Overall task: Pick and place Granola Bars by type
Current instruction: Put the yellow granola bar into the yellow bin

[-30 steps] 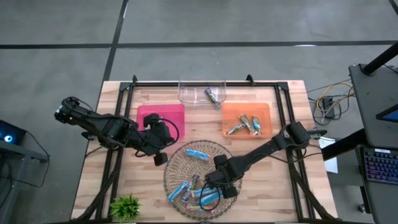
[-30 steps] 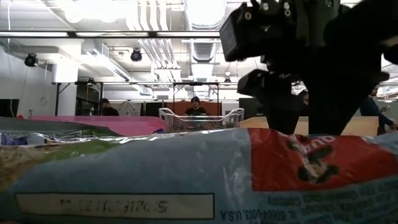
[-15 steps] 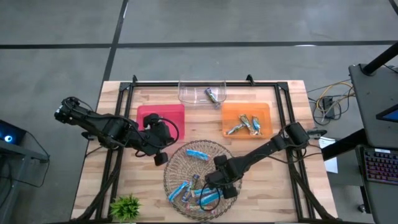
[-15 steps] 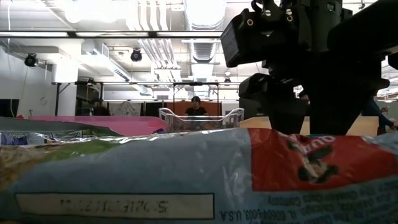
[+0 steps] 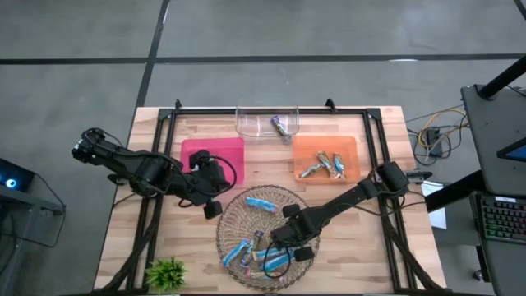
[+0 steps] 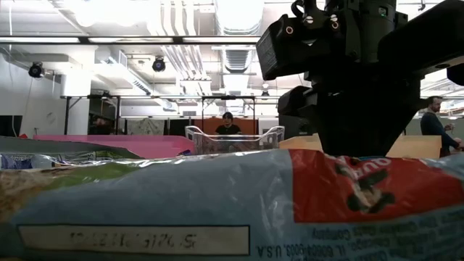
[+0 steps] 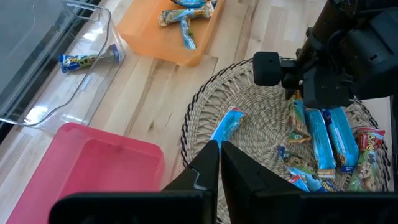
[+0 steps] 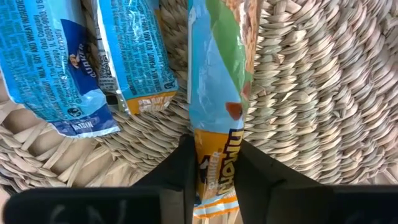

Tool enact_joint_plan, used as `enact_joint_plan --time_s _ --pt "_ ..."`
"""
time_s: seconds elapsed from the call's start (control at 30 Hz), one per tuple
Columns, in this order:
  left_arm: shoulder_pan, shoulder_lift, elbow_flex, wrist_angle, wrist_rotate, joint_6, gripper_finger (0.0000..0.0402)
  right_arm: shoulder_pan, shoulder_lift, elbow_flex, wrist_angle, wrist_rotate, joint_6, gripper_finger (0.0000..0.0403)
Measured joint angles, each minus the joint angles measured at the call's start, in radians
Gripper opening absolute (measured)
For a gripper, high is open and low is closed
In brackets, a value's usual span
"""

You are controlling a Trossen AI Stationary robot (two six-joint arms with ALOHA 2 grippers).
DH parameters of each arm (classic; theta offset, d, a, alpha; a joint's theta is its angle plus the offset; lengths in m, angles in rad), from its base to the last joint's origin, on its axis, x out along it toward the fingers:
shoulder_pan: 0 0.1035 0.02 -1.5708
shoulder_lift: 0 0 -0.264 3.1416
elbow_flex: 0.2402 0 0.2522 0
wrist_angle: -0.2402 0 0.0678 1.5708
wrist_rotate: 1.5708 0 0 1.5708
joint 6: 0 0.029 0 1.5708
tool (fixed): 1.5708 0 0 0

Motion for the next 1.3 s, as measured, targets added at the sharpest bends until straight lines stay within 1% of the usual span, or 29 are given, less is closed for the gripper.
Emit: enact_joint_plan --time_s 0.1,0.3,0.53,0.6,1.0,1.13,1.3 --pt "0.0 0.0 0.0 0.0 0.0 0.0 0.0 0.0 0.0 0.0 -0.001 0.0 0.0 0.0066" --pt "0.0 0.0 0.0 0.0 0.0 0.0 0.0 0.0 -0.021 0.014 -0.037 -0.004 0.029 0.0067" --pt "0.0 0.0 0.0 0.0 0.0 0.0 0.0 0.0 -0.066 0.119 -0.194 -0.003 0.056 0.0067" --pt "0.0 0.0 0.0 0.0 0.0 -0.002 0.0 0.0 -0.086 0.148 -0.215 -0.003 0.065 0.0065" --pt "-0.001 0.0 0.0 0.001 0.0 -0.003 0.0 -0.012 -0.23 0.242 -0.225 -0.001 0.23 0.0061" --pt "-0.001 0.0 0.0 0.001 0.0 -0.003 0.0 -0.036 -0.267 0.24 -0.223 0.0 0.289 0.006" --pt "-0.001 0.0 0.0 0.003 0.0 -0.003 0.0 -0.077 -0.294 0.227 -0.259 0.026 0.313 0.0061"
